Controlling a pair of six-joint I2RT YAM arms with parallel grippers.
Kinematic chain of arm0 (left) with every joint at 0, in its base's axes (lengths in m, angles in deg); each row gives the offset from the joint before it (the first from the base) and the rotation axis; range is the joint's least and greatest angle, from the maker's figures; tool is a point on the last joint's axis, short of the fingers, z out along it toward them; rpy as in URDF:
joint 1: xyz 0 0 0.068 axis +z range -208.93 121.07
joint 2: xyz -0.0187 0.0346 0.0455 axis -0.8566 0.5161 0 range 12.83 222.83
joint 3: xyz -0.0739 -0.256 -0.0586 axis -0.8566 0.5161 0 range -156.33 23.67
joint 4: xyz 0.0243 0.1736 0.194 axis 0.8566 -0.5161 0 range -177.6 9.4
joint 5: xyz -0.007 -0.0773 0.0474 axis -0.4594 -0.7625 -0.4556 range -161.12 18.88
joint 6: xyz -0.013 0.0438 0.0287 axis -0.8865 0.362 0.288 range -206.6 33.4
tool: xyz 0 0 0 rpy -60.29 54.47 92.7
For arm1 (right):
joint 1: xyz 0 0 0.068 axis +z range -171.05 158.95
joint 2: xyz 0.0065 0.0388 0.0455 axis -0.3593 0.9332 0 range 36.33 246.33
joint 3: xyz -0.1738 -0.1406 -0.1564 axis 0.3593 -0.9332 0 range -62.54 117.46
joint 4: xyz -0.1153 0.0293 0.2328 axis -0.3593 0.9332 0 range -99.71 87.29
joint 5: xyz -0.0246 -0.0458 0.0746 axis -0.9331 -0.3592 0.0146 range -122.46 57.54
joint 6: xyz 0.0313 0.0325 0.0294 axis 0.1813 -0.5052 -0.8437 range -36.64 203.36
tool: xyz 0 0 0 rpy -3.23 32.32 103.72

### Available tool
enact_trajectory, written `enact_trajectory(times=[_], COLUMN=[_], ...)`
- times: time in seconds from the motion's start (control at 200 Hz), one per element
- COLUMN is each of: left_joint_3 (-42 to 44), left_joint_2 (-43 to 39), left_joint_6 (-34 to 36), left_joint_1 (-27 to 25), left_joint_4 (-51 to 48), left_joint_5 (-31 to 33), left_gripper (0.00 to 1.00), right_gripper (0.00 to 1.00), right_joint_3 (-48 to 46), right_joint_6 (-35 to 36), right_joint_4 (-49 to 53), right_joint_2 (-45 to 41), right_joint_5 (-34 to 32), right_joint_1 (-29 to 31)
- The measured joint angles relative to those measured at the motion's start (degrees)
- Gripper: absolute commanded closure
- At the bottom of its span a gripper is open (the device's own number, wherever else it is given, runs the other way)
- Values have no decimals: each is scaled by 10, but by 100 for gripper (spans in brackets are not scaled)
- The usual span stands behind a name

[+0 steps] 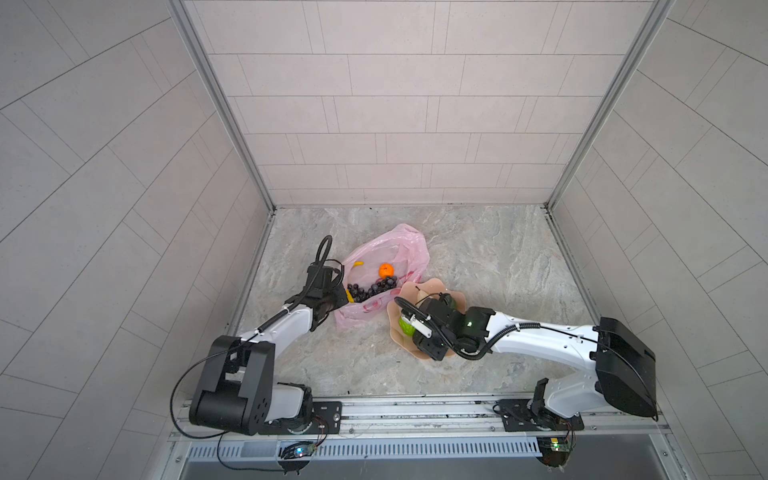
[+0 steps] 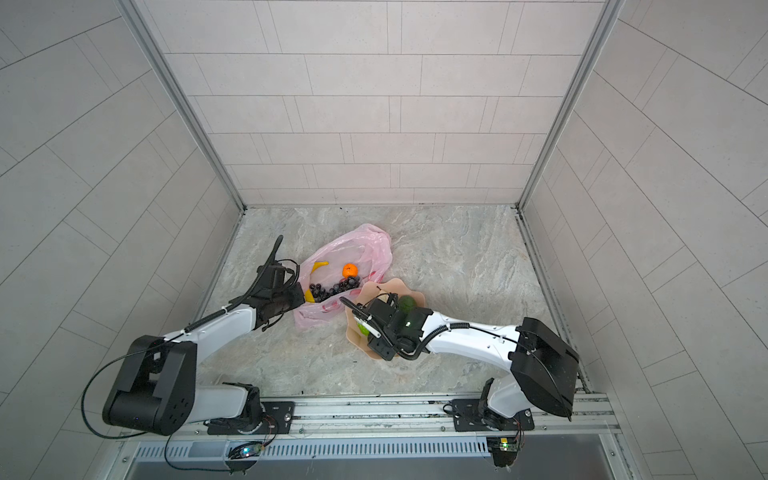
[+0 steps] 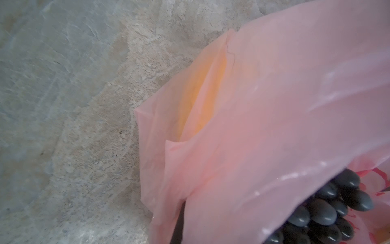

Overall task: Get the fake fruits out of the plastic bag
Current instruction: 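Open the right gripper and release the dark avocado in the bowl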

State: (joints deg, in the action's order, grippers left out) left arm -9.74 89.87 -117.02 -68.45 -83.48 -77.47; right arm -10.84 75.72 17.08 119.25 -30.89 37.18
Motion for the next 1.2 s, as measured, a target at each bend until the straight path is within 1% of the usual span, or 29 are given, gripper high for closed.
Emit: enact_trajectory(times=[0.21,0.505,0.66,0.766,0.841,1.001,1.201], left_joint_3=[0,0,0,0,0,0,0], left_joint_2=[0,0,0,0,0,0,0], left_joint_6=[0,0,0,0,0,0,0], left_joint_1=[0,0,0,0,0,0,0], left_joint_4=[0,0,0,0,0,0,0], left_joint_5=[0,0,0,0,0,0,0], left_gripper=[97,97,97,97,97,97,97], right_gripper=[36,38,43,49,52,56,60], right_joint_3=[0,0,0,0,-7,-29,-31], right_joint_6=[-1,-7,-25,-37,-45,-54,-60], right_joint_4=[0,16,53,71,74,73,66], right_joint_2=[0,-6,-53,-80,-89,-87,-63], right_joint_5=[-6,-7,-19,-24,-26,-24,-25], right_joint_1=[1,2,3,3,3,3,3])
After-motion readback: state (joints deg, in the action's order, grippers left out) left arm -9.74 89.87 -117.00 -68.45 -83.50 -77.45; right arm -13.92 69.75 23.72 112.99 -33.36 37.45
